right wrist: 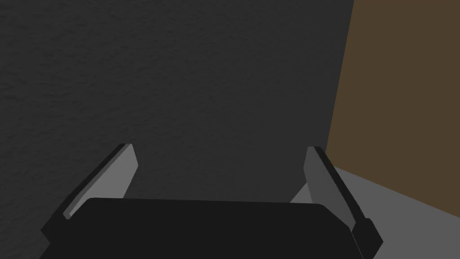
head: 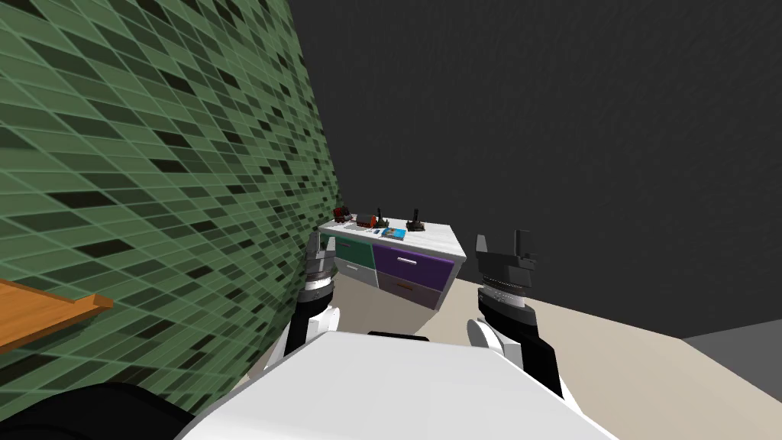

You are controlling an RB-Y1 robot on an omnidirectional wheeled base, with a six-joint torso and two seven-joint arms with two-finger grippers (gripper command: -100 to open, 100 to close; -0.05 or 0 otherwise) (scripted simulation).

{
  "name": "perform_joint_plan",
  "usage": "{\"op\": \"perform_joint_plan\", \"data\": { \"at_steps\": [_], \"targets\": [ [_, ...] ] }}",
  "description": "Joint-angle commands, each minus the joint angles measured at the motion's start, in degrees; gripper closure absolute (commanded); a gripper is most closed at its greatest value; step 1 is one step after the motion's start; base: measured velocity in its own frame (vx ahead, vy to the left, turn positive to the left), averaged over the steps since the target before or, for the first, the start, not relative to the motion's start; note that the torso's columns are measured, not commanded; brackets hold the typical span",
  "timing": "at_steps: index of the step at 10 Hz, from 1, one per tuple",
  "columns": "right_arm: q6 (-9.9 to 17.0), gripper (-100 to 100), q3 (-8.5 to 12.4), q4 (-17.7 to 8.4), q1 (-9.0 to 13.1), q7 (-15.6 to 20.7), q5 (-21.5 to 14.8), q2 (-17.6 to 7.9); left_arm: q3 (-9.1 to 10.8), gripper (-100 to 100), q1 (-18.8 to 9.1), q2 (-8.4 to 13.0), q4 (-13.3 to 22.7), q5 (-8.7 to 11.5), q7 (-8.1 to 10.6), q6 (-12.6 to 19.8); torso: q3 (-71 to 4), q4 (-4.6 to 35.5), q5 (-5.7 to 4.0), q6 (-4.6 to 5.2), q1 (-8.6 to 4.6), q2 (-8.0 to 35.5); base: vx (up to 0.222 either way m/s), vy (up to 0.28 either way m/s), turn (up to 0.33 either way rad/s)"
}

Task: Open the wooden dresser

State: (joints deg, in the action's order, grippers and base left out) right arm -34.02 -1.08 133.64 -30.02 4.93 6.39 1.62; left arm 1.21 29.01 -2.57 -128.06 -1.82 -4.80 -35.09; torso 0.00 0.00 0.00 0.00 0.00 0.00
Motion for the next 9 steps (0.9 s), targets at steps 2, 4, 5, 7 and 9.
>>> {"op": "perform_joint_plan", "data": {
  "at_steps": [2, 4, 5, 7, 9],
  "targets": [
    [0.00, 0, 0.00, 0.00, 0.00, 0.00, 0.00, 0.00, 0.00, 0, 0.00, 0.00, 0.00, 0.00, 0.00, 0.00, -12.00, 6.00, 0.00, 0.00, 0.00, 5.97, 0.000, 0.000, 0.000],
    [0.00, 0, 0.00, 0.01, 0.00, 0.00, 0.00, 0.00, 0.00, 0, 0.00, 0.00, -0.01, 0.00, 0.00, 0.00, -28.50, 14.24, 0.00, 0.00, 0.00, 14.22, 0.000, 0.000, 0.000],
    [0.00, 0, 0.00, 0.01, 0.00, 0.00, 0.00, 0.00, 0.00, 0, 0.00, 0.00, -0.01, 0.00, 0.00, 0.00, -36.92, 18.46, 0.00, 0.00, 0.00, 18.45, 0.000, 0.000, 0.000],
    [0.00, 0, 0.00, 0.02, 0.00, 0.00, 0.00, 0.00, 0.00, 0, 0.00, 0.00, -0.01, 0.00, 0.00, 0.00, -53.81, 26.91, 0.00, 0.00, 0.00, 26.93, 0.000, 0.000, 0.000],
    [-0.01, 0, 0.00, 0.02, 0.00, 0.00, 0.00, 0.00, 0.00, 0, 0.00, 0.00, -0.02, 0.00, 0.00, -0.01, -70.73, 35.37, 0.00, 0.00, 0.00, 35.39, 0.000, 0.000, 0.000]
  ]
}}
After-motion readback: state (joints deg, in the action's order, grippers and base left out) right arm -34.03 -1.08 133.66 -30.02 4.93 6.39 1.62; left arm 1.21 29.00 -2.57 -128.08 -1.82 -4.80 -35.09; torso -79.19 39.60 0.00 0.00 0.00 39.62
